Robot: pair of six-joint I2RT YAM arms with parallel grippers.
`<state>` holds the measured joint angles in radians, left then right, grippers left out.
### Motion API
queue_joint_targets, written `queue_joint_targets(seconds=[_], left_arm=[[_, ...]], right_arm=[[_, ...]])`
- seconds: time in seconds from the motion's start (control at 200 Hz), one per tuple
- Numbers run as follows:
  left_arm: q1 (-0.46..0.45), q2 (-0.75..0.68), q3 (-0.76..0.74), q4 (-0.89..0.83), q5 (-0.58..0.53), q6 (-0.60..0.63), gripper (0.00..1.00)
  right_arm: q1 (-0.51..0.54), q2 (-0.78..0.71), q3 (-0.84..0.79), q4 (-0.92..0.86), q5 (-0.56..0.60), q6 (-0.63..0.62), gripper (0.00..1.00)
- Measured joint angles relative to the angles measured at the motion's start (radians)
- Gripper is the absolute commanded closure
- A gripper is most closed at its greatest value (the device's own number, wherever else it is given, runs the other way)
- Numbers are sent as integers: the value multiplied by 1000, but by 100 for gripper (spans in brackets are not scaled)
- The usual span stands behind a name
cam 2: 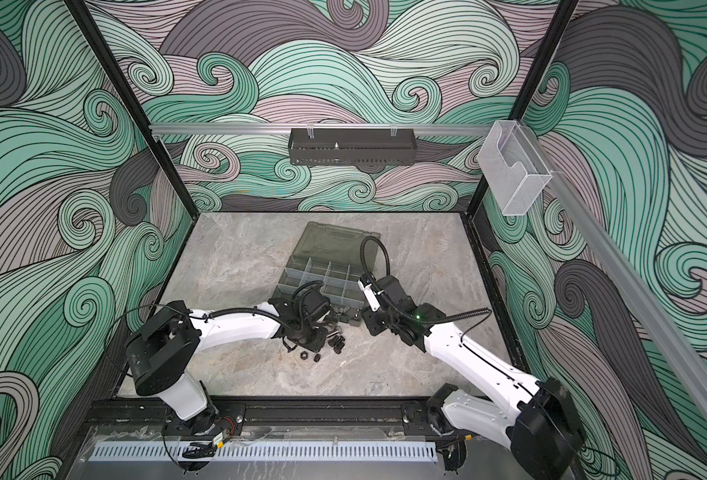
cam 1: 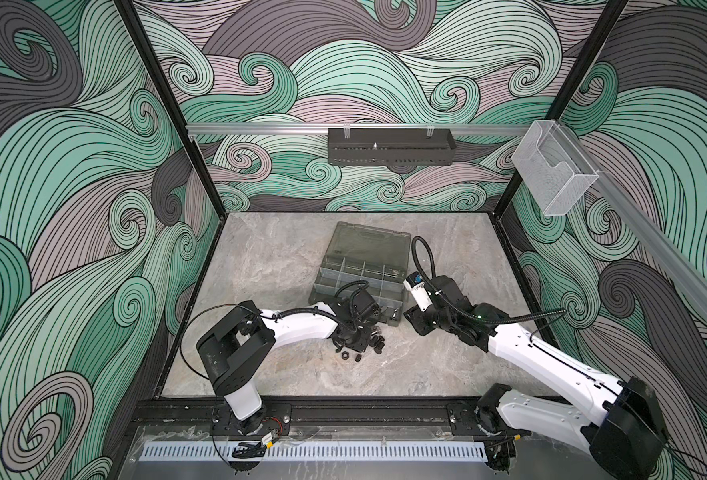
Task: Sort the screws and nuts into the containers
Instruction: 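Close the left gripper on a silver wing nut while the right gripper withdraws, then carry the wing nut into a box compartment and open the left gripper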
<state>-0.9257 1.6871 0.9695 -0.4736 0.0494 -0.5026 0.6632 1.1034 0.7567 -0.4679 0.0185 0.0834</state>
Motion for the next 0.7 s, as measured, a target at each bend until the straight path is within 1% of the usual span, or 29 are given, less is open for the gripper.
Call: queue_joint_targets(seconds=[0.195,0.395,0.7], left_arm=[[0,45,22,9,0,6,71],[-2,53,25,16,-1,14,80],[-2,52,25,23,0,21,82]], right_arm=[[0,0,0,0,0,0,53],[0,0,0,0,0,0,53],[-2,-13,-12,-1,1,-1,53]])
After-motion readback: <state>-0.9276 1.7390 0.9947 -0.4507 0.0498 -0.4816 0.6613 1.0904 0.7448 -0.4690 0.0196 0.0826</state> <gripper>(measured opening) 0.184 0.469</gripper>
